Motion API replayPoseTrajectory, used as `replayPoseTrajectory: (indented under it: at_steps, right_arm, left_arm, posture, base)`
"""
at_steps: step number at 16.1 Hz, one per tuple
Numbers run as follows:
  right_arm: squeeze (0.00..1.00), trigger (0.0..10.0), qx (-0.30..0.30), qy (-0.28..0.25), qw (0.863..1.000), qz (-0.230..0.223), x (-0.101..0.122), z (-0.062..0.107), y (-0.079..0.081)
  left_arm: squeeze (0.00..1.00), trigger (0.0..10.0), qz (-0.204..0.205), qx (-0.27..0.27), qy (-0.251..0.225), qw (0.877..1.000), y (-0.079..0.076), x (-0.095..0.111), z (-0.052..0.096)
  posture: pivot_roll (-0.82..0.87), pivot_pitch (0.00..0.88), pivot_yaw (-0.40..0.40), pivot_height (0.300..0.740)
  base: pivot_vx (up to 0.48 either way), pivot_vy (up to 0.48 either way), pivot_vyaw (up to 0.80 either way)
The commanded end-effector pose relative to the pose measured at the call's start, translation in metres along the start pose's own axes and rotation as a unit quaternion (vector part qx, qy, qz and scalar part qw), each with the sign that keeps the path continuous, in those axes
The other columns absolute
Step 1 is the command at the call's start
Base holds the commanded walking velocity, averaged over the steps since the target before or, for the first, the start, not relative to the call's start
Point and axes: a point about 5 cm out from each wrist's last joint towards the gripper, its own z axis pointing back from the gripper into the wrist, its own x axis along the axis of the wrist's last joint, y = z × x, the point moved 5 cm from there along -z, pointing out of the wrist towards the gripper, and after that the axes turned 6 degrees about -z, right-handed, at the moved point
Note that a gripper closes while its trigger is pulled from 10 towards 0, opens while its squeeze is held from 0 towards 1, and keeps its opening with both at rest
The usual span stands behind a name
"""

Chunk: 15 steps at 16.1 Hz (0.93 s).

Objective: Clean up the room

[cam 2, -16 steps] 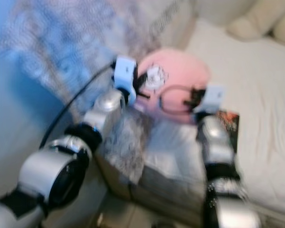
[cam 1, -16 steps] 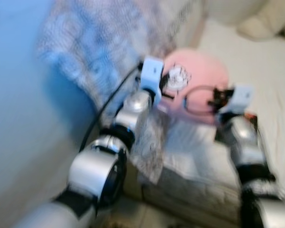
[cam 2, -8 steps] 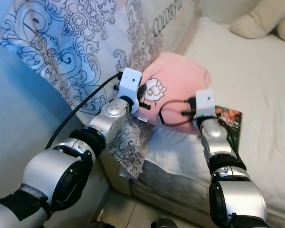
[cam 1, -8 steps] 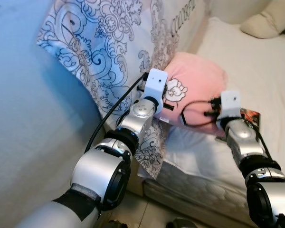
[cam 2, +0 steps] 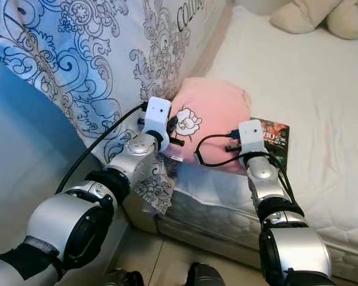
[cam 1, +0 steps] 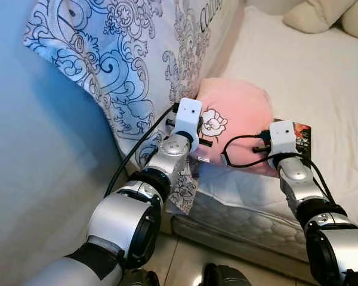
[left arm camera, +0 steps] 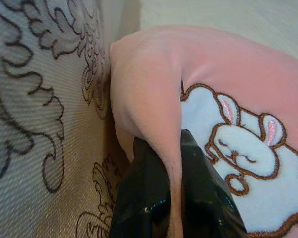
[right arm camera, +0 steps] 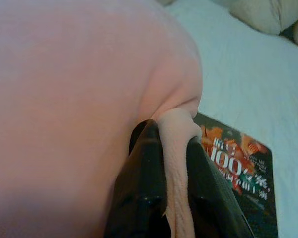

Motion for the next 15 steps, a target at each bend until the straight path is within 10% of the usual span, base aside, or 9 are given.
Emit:
replayPoseTrajectory:
  at_steps: [1, 4, 9, 14, 15]
  right_arm:
    - [0.0, 0.0, -0.041, 0.024, 0.999, -0.011, -0.017, 0.007, -0.021]
    - [0.0, 0.0, -0.074, 0.023, 0.986, -0.145, -0.016, 0.006, -0.031]
    - [0.0, 0.0, -0.1, -0.103, 0.988, -0.056, 0.062, -0.006, -0.055]
    - [0.0, 0.0, -0.08, 0.006, 0.993, -0.09, 0.006, -0.002, -0.034]
    - [0.0, 3.6, -0.076, 0.085, 0.987, -0.111, -0.038, 0.009, -0.019]
  left_arm:
    - [0.0, 10.0, 0.017, -0.021, -0.015, 1.0, -0.03, 0.01, -0.002]
    - [0.0, 10.0, 0.026, -0.03, -0.015, 0.999, -0.036, 0.012, -0.002]
    - [0.0, 10.0, 0.068, 0.023, -0.089, 0.993, -0.007, 0.07, -0.008]
    - [0.0, 10.0, 0.039, 0.008, 0.015, 0.999, -0.012, -0.002, -0.001]
    - [0.0, 10.0, 0.008, -0.006, 0.037, 0.999, -0.018, -0.018, 0.002]
  posture:
    - [-0.12, 0.161, 0.036, 0.74]
    - [-0.12, 0.166, 0.043, 0.74]
    - [-0.15, 0.187, 0.039, 0.74]
    - [-0.15, 0.2, 0.026, 0.74]
    - [-0.15, 0.212, 0.016, 0.74]
  base:
    - [0.0, 0.0, 0.0]
    - [0.0, 0.0, 0.0]
    - [0.0, 0.0, 0.0]
    - [0.0, 0.0, 0.0]
    - [0.0, 0.0, 0.0]
